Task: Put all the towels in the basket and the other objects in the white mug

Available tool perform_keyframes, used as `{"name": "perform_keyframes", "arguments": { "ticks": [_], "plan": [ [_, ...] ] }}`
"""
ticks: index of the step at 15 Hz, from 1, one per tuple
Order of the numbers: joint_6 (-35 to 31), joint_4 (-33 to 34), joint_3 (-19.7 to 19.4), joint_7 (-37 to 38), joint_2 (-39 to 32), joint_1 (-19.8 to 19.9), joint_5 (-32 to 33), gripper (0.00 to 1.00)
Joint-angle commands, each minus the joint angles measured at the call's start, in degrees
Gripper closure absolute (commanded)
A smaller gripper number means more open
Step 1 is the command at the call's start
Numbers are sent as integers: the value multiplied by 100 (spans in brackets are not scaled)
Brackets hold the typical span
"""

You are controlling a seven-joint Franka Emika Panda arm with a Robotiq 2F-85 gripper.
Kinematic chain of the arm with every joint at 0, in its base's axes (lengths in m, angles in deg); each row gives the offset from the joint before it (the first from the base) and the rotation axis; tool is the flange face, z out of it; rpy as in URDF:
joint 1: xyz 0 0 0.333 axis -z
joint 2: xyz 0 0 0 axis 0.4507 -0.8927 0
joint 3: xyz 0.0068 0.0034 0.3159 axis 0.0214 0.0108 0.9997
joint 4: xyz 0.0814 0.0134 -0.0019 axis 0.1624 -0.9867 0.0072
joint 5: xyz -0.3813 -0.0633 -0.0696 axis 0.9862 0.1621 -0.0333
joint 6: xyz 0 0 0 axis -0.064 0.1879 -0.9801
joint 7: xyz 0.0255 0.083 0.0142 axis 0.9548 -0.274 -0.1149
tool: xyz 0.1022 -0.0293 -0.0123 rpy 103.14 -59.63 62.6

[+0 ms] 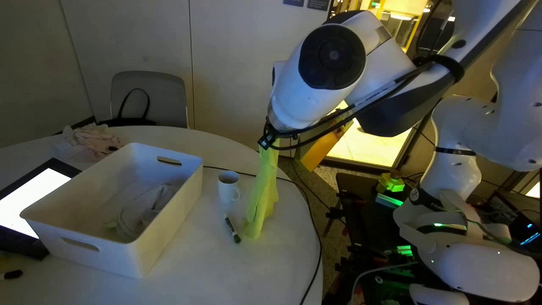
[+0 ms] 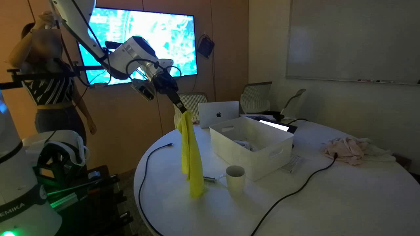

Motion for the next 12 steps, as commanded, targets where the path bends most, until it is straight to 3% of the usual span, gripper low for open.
{"name": "perform_keyframes", "arguments": {
  "ticks": [1, 7, 12],
  "plan": [
    [363, 315, 236, -112, 79, 141, -73, 99],
    [687, 953, 361, -427, 52, 145, -130, 99],
    [637, 1583, 369, -1244, -147, 182, -158, 99]
  ]
}}
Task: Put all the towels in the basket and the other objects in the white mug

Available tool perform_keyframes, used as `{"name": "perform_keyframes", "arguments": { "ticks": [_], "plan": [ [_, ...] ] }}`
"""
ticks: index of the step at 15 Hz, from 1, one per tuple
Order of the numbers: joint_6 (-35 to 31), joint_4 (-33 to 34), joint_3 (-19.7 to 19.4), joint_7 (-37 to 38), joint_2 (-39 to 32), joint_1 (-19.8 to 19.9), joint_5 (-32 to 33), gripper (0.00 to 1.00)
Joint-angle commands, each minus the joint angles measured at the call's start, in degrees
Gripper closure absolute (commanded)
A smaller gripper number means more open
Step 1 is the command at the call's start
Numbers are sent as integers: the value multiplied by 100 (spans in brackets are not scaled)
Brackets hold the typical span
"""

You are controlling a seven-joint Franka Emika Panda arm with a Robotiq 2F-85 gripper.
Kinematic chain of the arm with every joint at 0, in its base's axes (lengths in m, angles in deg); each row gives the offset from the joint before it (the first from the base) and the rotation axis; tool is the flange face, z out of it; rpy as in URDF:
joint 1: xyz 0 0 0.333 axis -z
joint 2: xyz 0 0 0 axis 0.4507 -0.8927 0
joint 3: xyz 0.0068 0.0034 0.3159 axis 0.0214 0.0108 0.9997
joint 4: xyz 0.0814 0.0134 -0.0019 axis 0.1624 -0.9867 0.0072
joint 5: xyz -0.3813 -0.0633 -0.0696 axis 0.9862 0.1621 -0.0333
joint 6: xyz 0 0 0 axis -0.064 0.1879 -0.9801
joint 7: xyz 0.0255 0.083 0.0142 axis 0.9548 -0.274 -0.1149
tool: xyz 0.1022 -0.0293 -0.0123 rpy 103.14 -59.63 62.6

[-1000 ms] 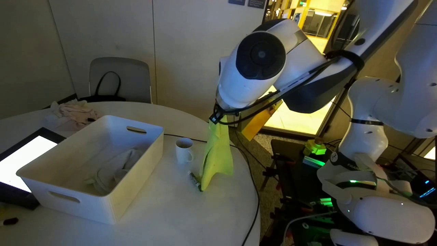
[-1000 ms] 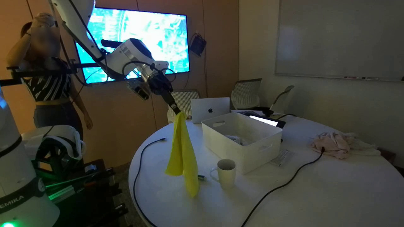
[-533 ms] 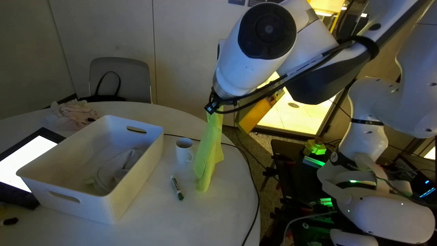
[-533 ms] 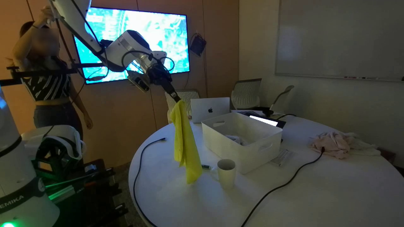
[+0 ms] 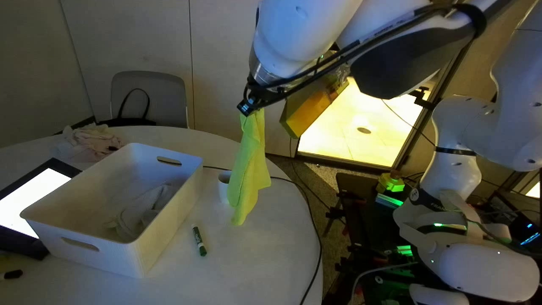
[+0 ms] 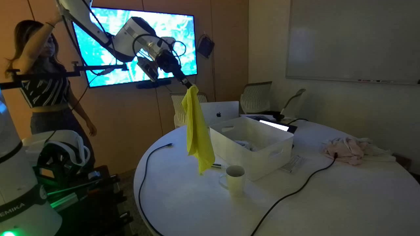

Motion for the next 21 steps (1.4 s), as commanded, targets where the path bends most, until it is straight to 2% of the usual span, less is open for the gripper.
{"name": "perform_keyframes", "arguments": {
  "ticks": [1, 5, 7, 9, 15, 21],
  "plan": [
    [93, 588, 78, -886, -178, 134, -163, 99],
    [-157, 1054, 67, -1926, -524, 175, -463, 99],
    [-587, 1362, -30, -2342, -1033, 279, -473, 99],
    [-712, 1812, -66, -2609, -1557, 286, -530, 99],
    [-486, 3630, -267, -3314, -2924, 142, -949, 99],
    [-106, 5314, -620, -3863, -3708, -68, -1673, 99]
  ]
}}
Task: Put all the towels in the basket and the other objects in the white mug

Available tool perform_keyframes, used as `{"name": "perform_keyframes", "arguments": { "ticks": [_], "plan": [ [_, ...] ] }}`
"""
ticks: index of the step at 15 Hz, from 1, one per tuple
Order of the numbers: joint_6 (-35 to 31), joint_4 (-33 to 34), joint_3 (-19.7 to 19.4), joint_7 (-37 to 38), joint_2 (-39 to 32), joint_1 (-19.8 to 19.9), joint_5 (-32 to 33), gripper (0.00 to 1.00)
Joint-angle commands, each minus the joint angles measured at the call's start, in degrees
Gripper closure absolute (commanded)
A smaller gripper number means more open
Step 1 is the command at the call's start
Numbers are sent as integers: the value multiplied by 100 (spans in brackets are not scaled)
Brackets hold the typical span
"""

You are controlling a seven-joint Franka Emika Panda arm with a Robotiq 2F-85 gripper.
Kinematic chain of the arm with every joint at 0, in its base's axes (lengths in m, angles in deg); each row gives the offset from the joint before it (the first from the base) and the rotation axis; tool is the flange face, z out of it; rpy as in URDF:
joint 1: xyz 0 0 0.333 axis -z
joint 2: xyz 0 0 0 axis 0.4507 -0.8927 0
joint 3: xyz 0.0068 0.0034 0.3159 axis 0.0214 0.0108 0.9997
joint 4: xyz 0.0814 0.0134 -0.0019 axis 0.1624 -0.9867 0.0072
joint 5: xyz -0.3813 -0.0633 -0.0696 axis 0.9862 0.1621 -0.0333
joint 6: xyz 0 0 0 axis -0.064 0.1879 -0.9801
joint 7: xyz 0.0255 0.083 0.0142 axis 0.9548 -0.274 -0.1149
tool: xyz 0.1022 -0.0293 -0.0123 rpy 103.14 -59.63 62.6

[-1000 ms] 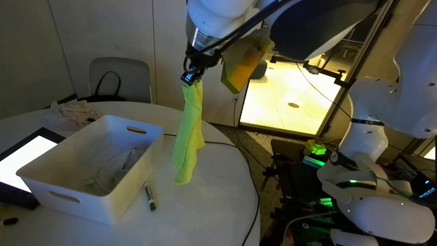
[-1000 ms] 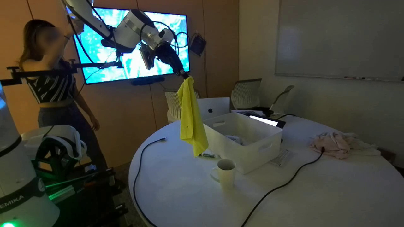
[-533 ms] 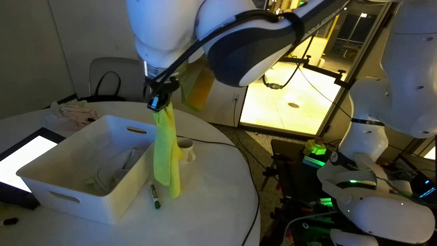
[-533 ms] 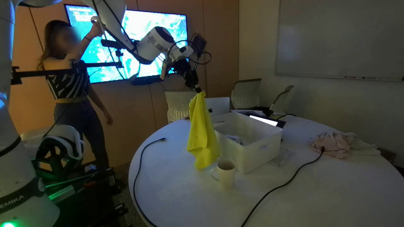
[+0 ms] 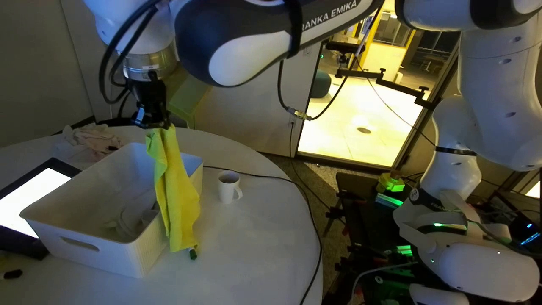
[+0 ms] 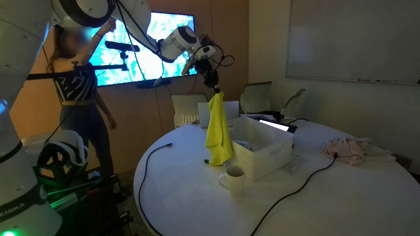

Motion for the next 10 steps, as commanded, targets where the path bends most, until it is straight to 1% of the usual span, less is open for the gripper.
{"name": "perform_keyframes", "arguments": {
  "ticks": [1, 7, 8, 10],
  "plan": [
    [372, 1272, -293, -361, -555, -237, -431, 99],
    [-35, 2237, -671, -115, -1012, -358, -1007, 99],
    [-82, 2329, -497, 64, -1055, -219, -895, 99],
    [-291, 2534, -546, 371, -1158, -213, -895, 99]
  ]
}}
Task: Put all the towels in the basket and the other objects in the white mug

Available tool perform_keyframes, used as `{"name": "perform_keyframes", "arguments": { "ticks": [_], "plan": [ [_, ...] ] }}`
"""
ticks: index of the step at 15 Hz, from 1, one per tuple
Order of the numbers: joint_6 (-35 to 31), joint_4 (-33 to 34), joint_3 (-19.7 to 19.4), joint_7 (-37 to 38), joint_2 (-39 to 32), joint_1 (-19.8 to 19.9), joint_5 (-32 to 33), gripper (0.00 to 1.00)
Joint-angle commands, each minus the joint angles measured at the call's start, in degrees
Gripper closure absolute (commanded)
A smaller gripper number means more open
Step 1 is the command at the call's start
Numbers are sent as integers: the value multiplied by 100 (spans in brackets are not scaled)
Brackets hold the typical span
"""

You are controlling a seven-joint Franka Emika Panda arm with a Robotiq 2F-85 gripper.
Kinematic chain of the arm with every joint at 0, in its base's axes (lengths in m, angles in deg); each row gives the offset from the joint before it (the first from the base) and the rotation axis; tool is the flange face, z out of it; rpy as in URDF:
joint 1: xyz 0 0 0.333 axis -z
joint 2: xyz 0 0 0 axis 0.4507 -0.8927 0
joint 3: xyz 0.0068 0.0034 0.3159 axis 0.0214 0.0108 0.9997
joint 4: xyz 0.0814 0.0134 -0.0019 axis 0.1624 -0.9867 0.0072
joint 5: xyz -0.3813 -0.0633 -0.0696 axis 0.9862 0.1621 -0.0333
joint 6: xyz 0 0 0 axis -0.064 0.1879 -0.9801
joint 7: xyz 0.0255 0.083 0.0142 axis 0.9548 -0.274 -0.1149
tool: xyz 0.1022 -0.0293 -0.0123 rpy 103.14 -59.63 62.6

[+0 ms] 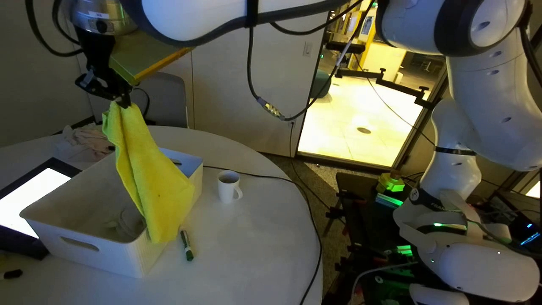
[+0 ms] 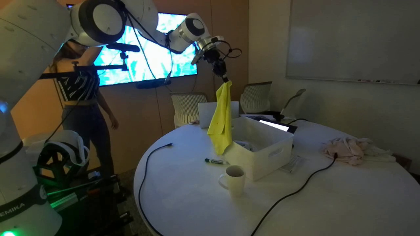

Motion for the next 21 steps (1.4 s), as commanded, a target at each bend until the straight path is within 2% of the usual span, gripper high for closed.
{"name": "perform_keyframes", "arguments": {
  "ticks": [1, 6, 12, 14, 17, 18, 19, 20, 21],
  "plan": [
    [-354, 708, -62, 549, -366, 31, -57, 99],
    [-965, 1045, -219, 1651, -585, 42, 54, 99],
    [-1188, 1298, -743, 3132, -657, -123, 520, 99],
    [-983, 1386, -727, 3021, -750, -88, 498, 99],
    [-437, 1649, -526, 2317, -1182, 34, 217, 99],
    [-235, 1779, -683, 2035, -1359, -47, -53, 98],
    [-61, 1841, -613, 1649, -1471, 2, -247, 72],
    [99, 1911, -627, 1350, -1597, -13, -412, 72],
    [192, 1872, -362, 1084, -1615, 106, -368, 68]
  ]
}}
